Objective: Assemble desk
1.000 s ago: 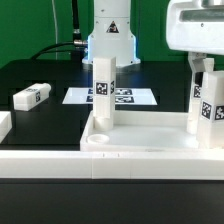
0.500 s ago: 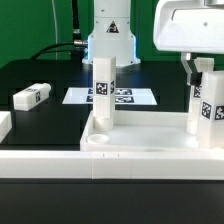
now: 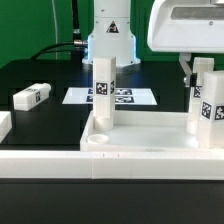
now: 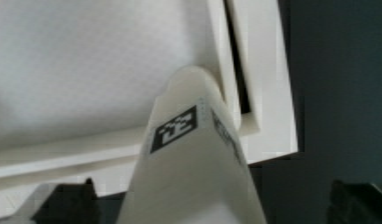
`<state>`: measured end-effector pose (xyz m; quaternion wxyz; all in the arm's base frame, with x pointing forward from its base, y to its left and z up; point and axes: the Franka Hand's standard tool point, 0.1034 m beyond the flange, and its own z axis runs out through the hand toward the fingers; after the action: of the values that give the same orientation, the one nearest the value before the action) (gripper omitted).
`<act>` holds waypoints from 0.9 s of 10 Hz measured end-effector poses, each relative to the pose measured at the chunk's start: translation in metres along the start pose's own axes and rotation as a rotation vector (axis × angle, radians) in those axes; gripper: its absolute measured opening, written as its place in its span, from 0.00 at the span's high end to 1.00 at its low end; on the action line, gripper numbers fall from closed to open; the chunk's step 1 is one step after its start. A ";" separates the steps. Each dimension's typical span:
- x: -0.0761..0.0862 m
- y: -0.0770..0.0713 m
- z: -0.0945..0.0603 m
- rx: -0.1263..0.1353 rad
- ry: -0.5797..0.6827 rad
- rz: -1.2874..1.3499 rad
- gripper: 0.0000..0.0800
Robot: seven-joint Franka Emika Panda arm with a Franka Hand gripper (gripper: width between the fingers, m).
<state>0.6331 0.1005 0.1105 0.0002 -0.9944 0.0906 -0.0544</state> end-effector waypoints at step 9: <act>0.001 0.003 0.000 -0.011 0.002 -0.181 0.64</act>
Offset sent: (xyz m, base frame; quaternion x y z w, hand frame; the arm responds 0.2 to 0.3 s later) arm 0.0006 0.0049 0.0020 -0.0016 -0.0028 -0.1121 0.9937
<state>0.6335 0.0974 0.1103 -0.0102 -0.9985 0.0005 -0.0546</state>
